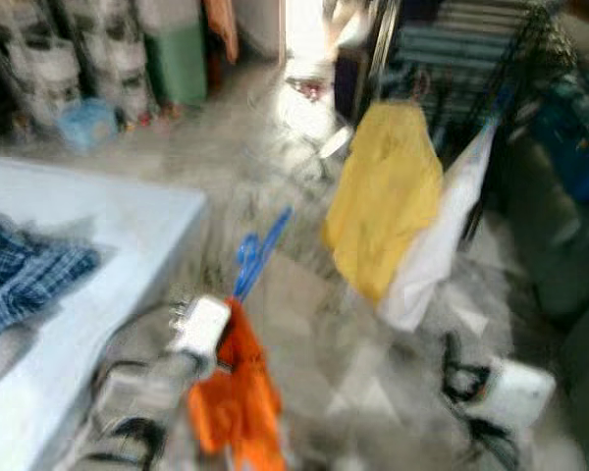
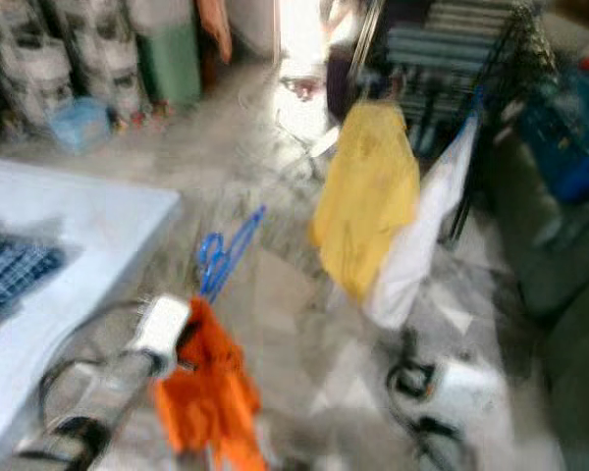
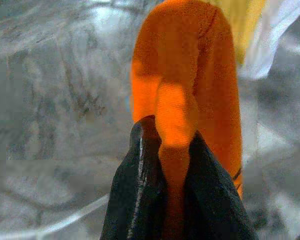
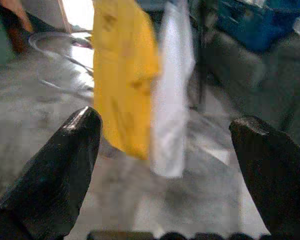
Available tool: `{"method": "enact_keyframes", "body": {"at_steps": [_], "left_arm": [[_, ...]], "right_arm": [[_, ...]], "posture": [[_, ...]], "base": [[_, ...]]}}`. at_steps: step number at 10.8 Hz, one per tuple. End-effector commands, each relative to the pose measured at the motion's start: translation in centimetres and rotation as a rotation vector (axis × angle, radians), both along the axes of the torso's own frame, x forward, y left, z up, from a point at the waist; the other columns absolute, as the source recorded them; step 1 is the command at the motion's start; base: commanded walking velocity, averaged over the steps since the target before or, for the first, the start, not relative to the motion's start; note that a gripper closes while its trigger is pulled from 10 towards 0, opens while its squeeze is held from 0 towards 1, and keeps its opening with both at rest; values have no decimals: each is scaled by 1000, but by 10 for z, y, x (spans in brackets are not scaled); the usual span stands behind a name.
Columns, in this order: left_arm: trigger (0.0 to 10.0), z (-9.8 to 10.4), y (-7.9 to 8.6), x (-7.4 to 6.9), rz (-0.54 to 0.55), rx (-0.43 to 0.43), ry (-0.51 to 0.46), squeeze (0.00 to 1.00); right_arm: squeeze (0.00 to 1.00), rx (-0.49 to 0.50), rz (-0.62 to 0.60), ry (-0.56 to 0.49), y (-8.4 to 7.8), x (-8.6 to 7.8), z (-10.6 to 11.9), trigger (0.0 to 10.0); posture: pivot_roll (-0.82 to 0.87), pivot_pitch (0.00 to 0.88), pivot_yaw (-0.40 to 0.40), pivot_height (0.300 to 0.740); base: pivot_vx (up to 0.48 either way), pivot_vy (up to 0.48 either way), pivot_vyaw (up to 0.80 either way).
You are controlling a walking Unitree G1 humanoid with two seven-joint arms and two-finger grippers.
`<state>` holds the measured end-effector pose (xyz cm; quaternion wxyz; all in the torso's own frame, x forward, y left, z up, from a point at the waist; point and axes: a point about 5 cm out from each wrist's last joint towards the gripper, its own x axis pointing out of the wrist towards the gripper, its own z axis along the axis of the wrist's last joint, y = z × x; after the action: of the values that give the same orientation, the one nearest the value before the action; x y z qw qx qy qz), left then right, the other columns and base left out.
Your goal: Hang hanger
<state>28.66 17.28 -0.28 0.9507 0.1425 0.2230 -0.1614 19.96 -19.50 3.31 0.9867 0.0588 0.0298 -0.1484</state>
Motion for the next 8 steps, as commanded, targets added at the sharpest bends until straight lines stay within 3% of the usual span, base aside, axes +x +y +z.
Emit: {"method": "enact_keyframes", "body": {"at_steps": [1, 8], "left_arm": [[10000, 7, -10, 6, -38, -6, -42, 0], [10000, 4, -17, 2, -91, 12, -59, 0]], "right_arm": [[0, -20, -17, -4, -8, 1, 2, 10000], [0, -24, -32, -11, -10, 5, 3, 10000]], "posture": [[47, 19, -7, 740], [54, 27, -9, 740]], "base": [[0, 0, 0], [0, 0, 0]]}}
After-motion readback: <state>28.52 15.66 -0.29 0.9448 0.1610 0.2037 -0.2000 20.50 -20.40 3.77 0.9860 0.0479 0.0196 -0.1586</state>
